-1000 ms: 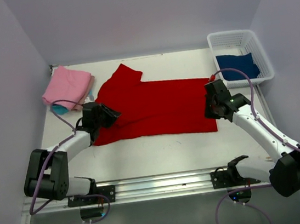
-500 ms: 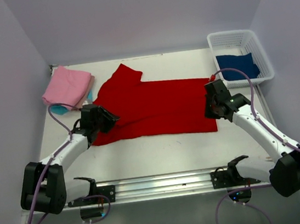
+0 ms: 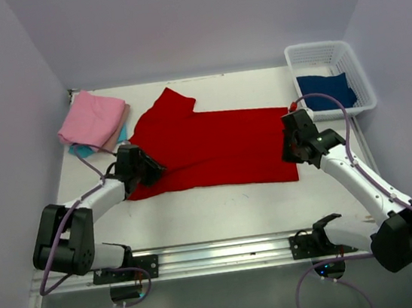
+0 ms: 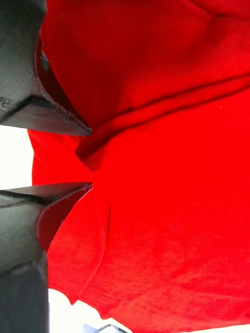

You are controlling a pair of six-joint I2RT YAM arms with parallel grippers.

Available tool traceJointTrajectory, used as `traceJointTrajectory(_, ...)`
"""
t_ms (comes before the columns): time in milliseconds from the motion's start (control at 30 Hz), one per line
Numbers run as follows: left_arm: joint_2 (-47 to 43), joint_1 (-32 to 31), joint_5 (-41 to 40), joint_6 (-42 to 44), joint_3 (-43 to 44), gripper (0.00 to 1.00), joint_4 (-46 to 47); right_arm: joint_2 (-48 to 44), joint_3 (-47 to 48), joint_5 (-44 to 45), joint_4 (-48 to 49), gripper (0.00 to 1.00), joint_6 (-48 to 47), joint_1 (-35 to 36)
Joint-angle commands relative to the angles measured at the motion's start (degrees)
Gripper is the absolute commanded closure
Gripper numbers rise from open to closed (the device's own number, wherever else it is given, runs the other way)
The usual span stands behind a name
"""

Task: Fold and stack the t-shirts
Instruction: Fold the flattened tshirt in 1/3 of the way

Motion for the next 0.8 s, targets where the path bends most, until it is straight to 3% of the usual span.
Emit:
traceJointTrajectory(0,1.6,-0.4,0.6,-1.2,1.2,0.57,5.8,-1.5,-0.3,1.8,0.6,0.83,0.6,0.0)
traceJointTrajectory(133,4.8,-0.4,2.3,-1.4,1.6,0.69,9.6,-1.5,-0.5,1.9,0.7,0.84,0.5,0.1)
traceJointTrajectory(167,5.8,-0.4,2.6,-1.4,1.8,0.79,10.6,-1.4,-0.6,2.1,0.7,0.84,0.5,0.2)
traceJointTrajectory(267,7.5,-0.4,3.8,-1.3,2.4,0.99,11.8,-1.5,-0.9,2.2,0.6,0.85,0.5,0.1)
traceJointTrajectory(600,6.5,-0.5,3.9,1.7,6.9,1.00,11.2,-0.9,-1.9,2.4,1.9,0.87,0.2,0.1)
traceJointTrajectory(767,11.0,-0.5,5.2,5.2,11.9,1.00,10.8,-0.1,-1.9,2.2,2.6,0.86,0.3,0.1)
